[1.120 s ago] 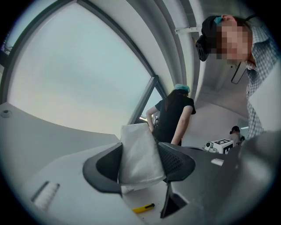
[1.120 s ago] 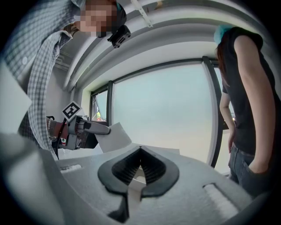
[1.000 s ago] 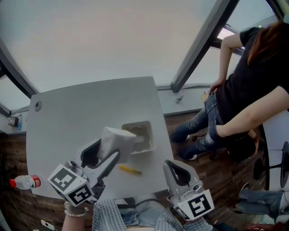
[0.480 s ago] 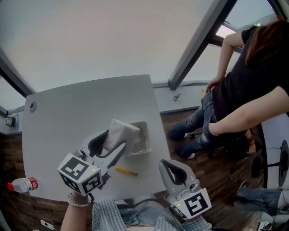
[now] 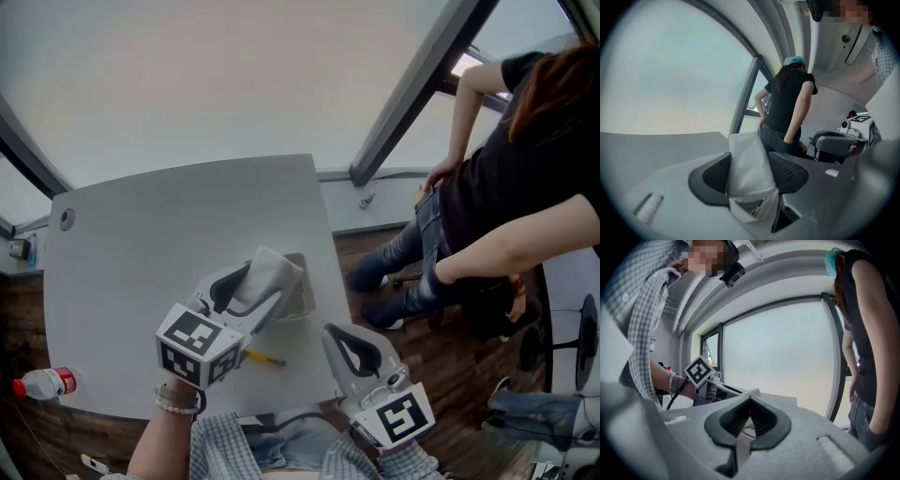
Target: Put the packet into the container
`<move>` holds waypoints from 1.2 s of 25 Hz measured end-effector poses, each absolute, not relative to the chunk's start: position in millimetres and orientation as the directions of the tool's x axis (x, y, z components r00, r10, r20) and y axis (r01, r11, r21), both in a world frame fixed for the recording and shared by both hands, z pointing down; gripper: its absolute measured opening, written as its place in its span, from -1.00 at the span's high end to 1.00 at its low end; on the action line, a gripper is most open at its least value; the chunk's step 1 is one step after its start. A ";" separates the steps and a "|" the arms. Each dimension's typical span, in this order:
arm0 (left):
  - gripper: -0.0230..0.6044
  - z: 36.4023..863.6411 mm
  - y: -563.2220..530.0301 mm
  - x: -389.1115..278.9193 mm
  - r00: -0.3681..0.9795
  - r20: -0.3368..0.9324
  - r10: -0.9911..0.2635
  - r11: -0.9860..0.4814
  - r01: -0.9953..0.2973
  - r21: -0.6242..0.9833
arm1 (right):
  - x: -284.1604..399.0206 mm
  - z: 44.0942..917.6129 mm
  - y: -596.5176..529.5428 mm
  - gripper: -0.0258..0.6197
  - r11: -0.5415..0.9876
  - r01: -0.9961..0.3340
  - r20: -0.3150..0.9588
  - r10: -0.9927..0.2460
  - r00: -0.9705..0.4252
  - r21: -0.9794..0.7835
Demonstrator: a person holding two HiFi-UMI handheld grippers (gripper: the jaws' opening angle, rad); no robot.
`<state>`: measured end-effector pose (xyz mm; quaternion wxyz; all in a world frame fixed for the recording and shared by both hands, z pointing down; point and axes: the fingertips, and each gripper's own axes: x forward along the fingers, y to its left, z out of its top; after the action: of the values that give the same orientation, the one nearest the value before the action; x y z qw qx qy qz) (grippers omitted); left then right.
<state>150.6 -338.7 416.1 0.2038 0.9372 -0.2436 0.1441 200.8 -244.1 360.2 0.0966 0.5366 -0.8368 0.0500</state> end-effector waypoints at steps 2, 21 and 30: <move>0.10 424.1 -338.7 153.4 0.832 0.396 -0.389 -0.800 -0.518 0.302 | 201.3 361.2 -247.3 0.92 0.418 -0.908 0.215 -0.889 -0.404 0.023; 0.07 478.2 -332.5 170.8 0.728 0.565 -0.389 -0.862 -0.504 0.055 | 197.7 370.1 -249.6 0.92 0.408 -0.913 0.227 -0.890 -0.395 0.012; 0.03 476.1 -330.9 169.4 0.719 0.564 -0.406 -0.850 -0.524 0.056 | 196.4 370.1 -248.7 0.92 0.408 -0.913 0.228 -0.890 -0.395 0.009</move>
<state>169.4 -330.9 476.1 0.1064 0.9210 -0.2525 0.2768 196.4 -248.7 370.1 0.0990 0.5409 -0.8332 0.0587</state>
